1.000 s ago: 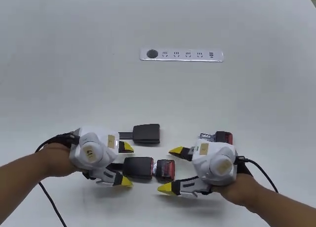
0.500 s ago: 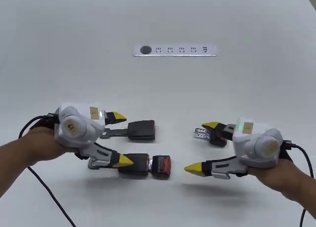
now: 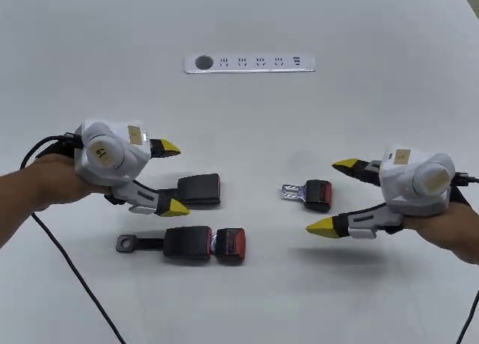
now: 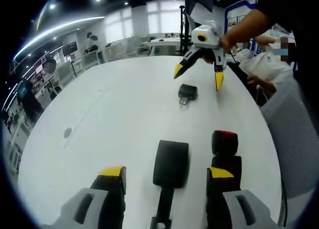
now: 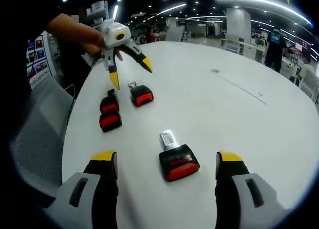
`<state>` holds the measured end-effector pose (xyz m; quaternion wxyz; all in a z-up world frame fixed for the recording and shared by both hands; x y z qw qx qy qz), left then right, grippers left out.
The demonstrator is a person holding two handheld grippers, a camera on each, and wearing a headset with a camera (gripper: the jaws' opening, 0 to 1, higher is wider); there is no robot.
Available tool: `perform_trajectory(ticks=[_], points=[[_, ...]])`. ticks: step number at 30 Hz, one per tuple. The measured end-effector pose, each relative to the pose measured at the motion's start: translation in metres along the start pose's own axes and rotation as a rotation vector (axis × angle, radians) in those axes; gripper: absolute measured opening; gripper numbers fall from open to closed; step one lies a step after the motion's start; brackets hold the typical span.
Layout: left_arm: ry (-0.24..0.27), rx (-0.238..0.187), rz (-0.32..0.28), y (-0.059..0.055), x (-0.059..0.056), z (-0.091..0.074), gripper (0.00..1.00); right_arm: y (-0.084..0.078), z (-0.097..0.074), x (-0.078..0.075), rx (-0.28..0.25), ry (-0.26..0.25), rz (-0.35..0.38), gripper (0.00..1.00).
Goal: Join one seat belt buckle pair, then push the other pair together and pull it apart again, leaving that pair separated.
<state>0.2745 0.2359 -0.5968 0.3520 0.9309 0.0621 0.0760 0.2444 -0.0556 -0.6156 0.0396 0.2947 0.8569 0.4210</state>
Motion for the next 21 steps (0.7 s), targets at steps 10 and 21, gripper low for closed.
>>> perform_trajectory(ticks=[10,21], points=[[-0.063,0.026,-0.017,-0.015,-0.003,0.02,0.64,-0.013,0.006,-0.016,0.046,0.019,0.03,0.73],[-0.092,0.052,-0.012,-0.028,-0.006,0.029,0.5,-0.023,0.02,-0.017,0.114,0.047,-0.024,0.66]])
Point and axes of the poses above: the centre of the closed fingertips' face, and the gripper's own axes: z roughly forward along the fingers, x roughly to its left, y roughly out of its top, the point moved 6 cm from there along -z, roughly backward along the fingers, and after that the axes turned 6 degrees about z, right-handed, at the moved point
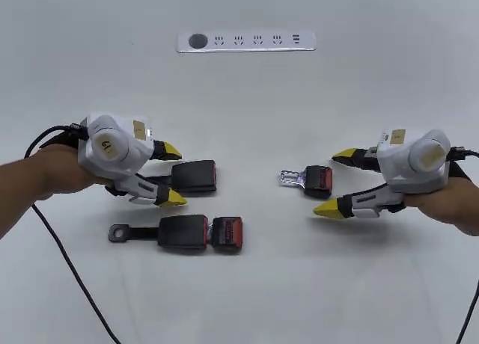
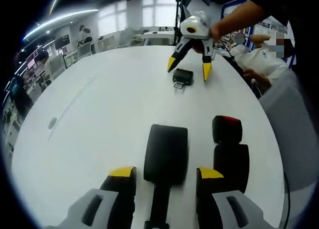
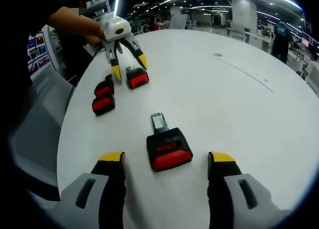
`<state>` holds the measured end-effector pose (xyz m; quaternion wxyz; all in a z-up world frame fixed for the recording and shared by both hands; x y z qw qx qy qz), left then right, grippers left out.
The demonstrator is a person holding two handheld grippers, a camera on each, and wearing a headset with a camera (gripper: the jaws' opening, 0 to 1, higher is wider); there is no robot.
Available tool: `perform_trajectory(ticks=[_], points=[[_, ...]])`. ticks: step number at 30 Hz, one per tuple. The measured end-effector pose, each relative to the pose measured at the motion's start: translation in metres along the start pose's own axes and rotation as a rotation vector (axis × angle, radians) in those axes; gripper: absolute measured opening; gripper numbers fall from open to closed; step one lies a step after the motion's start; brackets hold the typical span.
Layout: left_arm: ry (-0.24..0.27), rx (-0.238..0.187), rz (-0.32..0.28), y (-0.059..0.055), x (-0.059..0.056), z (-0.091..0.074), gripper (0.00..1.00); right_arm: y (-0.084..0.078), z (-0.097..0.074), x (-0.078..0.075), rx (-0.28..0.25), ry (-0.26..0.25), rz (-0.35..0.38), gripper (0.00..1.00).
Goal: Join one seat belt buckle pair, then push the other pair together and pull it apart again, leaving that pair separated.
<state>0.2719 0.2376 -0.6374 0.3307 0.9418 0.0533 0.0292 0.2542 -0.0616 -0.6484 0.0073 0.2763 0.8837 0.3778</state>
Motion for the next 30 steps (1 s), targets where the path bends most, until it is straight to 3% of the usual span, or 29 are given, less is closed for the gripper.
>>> perform_trajectory(ticks=[2,3,5,11,13,17,21,30], points=[[-0.01,0.028,0.016,-0.003,-0.002,0.0,0.5,-0.001,0.002,-0.001,0.022,-0.014,-0.076,0.63],[-0.006,0.001,0.051,0.001,-0.001,0.0,0.49,0.001,0.002,0.003,0.019,-0.013,-0.055,0.63],[0.0,0.007,0.029,-0.001,-0.001,-0.001,0.49,0.003,0.003,0.0,0.008,-0.002,-0.04,0.63],[0.001,-0.008,0.017,-0.001,0.0,0.003,0.46,0.003,0.007,-0.002,0.017,-0.016,-0.097,0.52],[0.002,-0.007,0.044,0.0,0.002,0.004,0.46,0.004,0.006,-0.001,0.008,-0.011,-0.095,0.51],[0.005,-0.011,0.036,0.0,0.007,0.003,0.35,0.005,0.009,-0.004,0.012,-0.02,-0.102,0.44],[0.0,-0.013,0.051,0.001,0.007,0.004,0.34,0.007,0.012,-0.003,0.013,-0.012,-0.136,0.36],[-0.008,-0.015,0.039,0.0,0.007,0.004,0.33,0.01,0.012,-0.003,0.036,0.006,-0.154,0.35]])
Point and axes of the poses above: the centre of the closed fingertips' face, and the gripper's own axes: z roughly forward along the fingers, x roughly to its left, y roughly out of its top, the point moved 6 cm from there along -z, roughly backward along the fingers, and after that the axes turned 6 degrees about z, right-handed, at the moved point
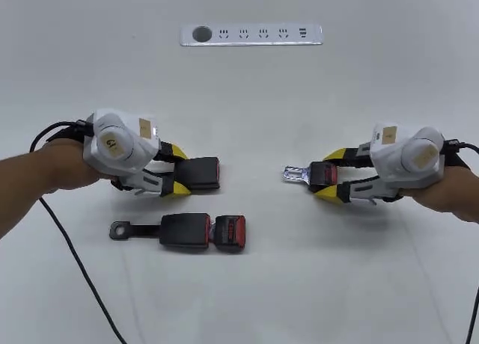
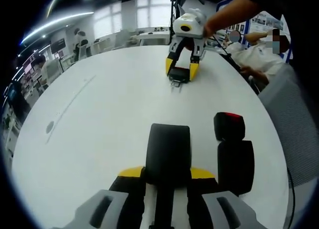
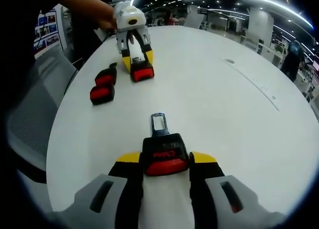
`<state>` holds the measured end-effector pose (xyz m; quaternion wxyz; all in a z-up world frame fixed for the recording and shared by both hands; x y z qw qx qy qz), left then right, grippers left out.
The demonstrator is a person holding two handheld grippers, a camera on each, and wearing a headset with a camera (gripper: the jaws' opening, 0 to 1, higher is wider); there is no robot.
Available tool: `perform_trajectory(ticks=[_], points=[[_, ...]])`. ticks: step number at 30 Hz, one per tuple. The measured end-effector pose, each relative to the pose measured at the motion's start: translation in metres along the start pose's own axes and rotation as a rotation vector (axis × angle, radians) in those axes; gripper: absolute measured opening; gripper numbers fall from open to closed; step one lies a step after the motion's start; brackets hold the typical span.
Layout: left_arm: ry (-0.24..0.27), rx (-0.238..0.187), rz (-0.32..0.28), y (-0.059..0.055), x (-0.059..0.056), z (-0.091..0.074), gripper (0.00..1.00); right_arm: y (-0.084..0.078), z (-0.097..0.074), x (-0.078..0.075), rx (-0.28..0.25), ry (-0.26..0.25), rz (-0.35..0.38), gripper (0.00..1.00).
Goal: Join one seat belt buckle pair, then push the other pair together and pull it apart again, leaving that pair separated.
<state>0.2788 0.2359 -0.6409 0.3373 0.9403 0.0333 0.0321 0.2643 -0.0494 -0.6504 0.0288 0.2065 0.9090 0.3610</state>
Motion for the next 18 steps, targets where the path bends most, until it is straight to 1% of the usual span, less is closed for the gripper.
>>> perform_trajectory(ticks=[3,5,7,8,11,15,18], points=[[-0.003,0.001,0.003,0.0,0.0,0.0,0.33,0.0,0.0,-0.001,0.006,0.004,-0.003,0.35],[-0.004,0.009,0.006,0.002,-0.001,0.001,0.33,0.001,0.0,-0.002,0.011,0.007,-0.007,0.35],[-0.008,0.022,0.021,0.003,0.0,0.001,0.33,0.001,0.0,-0.002,0.013,0.011,-0.006,0.35],[-0.01,0.02,0.021,0.004,-0.001,0.002,0.33,0.002,-0.001,-0.001,0.016,0.013,-0.008,0.35],[-0.015,0.024,0.024,0.002,-0.001,0.002,0.33,0.003,0.0,-0.002,0.024,0.019,-0.016,0.34],[-0.02,0.035,0.034,0.002,0.0,0.003,0.33,0.008,0.004,-0.002,0.026,0.031,-0.033,0.34],[-0.021,0.032,0.029,0.002,0.0,0.003,0.33,0.013,0.007,-0.002,0.04,0.041,-0.047,0.34]])
Point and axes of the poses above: the centre of the closed fingertips' face, and the gripper's own axes: z roughly forward along the fingers, x roughly to its left, y roughly out of its top, the point moved 6 cm from there along -z, roughly backward along the fingers, and after that the axes turned 6 degrees about z, right-handed, at the moved point
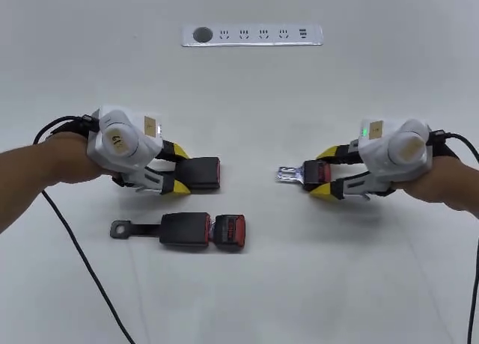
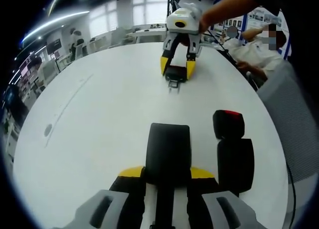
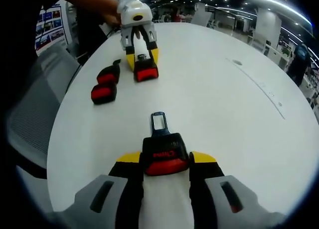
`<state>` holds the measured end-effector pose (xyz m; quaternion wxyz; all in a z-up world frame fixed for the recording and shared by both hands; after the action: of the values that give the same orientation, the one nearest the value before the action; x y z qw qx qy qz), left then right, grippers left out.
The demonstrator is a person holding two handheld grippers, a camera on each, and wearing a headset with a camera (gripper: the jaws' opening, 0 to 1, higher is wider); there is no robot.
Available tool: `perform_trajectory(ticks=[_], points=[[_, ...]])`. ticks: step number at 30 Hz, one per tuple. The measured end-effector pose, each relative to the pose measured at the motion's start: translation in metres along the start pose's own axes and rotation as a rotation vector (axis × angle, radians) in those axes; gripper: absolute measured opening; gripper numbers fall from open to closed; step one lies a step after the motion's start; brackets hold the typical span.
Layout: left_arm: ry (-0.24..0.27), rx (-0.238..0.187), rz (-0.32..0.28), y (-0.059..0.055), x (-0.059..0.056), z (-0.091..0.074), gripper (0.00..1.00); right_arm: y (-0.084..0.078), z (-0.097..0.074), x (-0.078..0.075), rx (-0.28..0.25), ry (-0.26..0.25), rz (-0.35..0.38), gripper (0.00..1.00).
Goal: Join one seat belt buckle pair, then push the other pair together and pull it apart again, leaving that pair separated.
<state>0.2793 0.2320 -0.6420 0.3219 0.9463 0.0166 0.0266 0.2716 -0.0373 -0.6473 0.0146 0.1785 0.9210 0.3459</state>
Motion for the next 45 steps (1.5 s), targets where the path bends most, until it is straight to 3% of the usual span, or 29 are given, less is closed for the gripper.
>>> perform_trajectory(ticks=[19,28,45], points=[[-0.013,0.021,0.008,0.0,0.0,0.001,0.33,0.033,0.034,0.01,-0.019,0.039,-0.047,0.34],[-0.014,0.025,0.01,0.002,0.0,0.0,0.33,0.052,0.057,0.022,-0.068,0.039,-0.042,0.34],[-0.016,0.036,0.009,0.001,0.003,0.001,0.33,0.074,0.069,0.029,-0.105,0.067,-0.048,0.34]])
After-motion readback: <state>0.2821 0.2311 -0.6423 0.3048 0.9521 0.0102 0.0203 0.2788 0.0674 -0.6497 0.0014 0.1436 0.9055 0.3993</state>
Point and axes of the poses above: the centre of the closed fingertips' face, and the gripper's own axes: z roughly forward along the fingers, x roughly to its left, y roughly out of its top, the point moved 6 cm from there along -z, roughly backward along the fingers, and after that the axes turned 6 degrees about z, right-handed, at the moved point
